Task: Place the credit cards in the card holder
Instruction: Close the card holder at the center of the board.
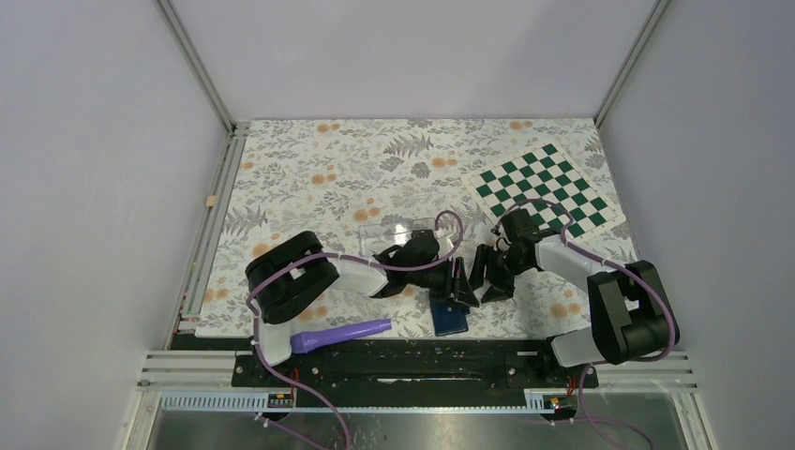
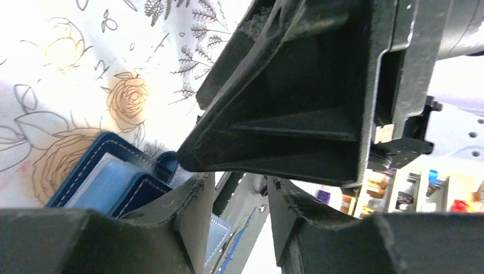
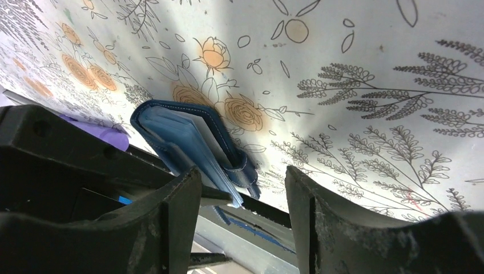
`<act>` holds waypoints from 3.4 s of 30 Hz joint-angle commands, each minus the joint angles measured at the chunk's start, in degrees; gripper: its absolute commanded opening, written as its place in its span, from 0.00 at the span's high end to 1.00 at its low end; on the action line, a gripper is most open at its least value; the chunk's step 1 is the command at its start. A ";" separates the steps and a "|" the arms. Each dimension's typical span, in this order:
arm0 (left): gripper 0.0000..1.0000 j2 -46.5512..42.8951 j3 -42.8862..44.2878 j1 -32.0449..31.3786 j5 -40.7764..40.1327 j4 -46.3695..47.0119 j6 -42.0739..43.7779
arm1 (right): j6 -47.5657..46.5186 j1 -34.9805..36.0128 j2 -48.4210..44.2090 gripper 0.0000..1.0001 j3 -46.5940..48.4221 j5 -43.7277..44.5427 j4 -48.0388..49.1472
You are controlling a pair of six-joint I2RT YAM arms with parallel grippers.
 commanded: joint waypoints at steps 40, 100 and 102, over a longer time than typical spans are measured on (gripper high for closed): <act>1.00 -6.00 9.45 -4.89 -24.03 -41.14 14.10 | 26.02 -0.55 -10.28 0.57 -20.85 -12.39 30.14; 1.00 4.11 12.07 -5.70 -21.75 -47.52 9.10 | 40.11 -4.75 5.89 0.70 -18.21 -11.91 76.99; 1.00 3.38 12.09 -5.66 -22.29 -47.47 9.40 | 39.28 -5.42 5.39 0.70 -17.78 -12.23 74.90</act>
